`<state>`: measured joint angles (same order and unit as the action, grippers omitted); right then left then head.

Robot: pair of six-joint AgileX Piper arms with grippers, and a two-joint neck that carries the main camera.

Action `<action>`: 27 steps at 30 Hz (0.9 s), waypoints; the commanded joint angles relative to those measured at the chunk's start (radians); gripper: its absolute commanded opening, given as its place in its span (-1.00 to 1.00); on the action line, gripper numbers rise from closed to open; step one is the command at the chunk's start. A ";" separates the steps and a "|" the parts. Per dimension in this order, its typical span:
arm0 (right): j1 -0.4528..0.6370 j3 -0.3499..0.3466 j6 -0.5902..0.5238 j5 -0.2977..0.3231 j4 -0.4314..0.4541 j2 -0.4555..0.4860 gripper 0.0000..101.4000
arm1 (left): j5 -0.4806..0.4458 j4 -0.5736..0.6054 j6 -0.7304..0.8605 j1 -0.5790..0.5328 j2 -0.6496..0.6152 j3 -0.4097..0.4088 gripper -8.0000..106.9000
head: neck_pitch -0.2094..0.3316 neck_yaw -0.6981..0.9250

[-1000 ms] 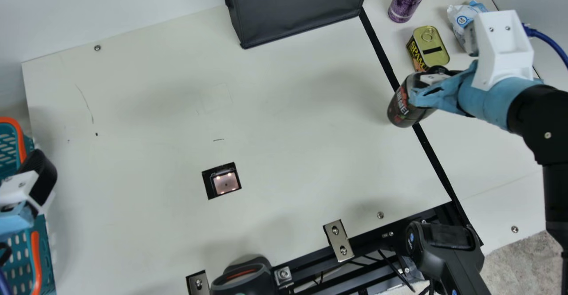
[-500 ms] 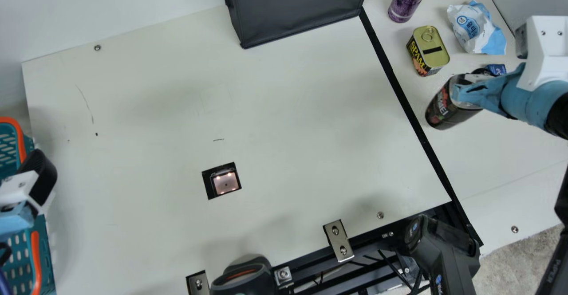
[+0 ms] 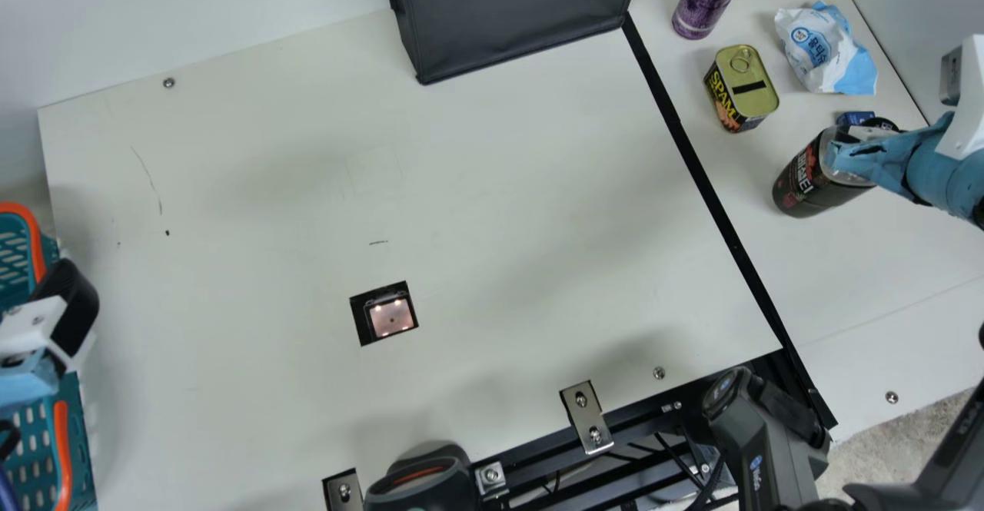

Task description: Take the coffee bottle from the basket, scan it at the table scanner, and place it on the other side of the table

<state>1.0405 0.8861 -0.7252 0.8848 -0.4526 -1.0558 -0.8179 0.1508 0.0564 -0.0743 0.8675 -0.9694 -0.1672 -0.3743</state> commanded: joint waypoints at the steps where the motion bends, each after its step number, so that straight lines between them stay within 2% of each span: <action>1: -0.003 -0.002 -0.007 -0.013 -0.009 -0.004 -1.00 | 0.000 0.000 0.000 0.000 0.000 0.000 0.71 | 0.029 -0.002; 17: -0.064 -0.022 0.006 -0.105 -0.018 -0.049 -1.00 | 0.000 0.000 0.000 0.000 0.000 0.000 0.71 | 0.029 -0.002; 19: -0.073 -0.023 0.010 -0.113 -0.018 -0.053 -0.91 | 0.000 0.000 0.000 0.000 0.000 0.000 0.71 | 0.029 -0.002; 20: -0.076 -0.023 0.012 -0.116 -0.018 -0.054 -0.93 | 0.000 0.000 0.000 0.000 0.000 0.000 0.71 | 0.029 -0.002; 27: -0.100 -0.025 0.030 -0.135 -0.012 -0.063 -0.47 | 0.000 0.000 0.000 0.000 0.000 0.000 0.71 | 0.029 -0.002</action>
<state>0.9415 0.8616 -0.6953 0.7541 -0.4697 -1.1195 -0.8179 0.1508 0.0564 -0.0743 0.8675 -0.9694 -0.1672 -0.3743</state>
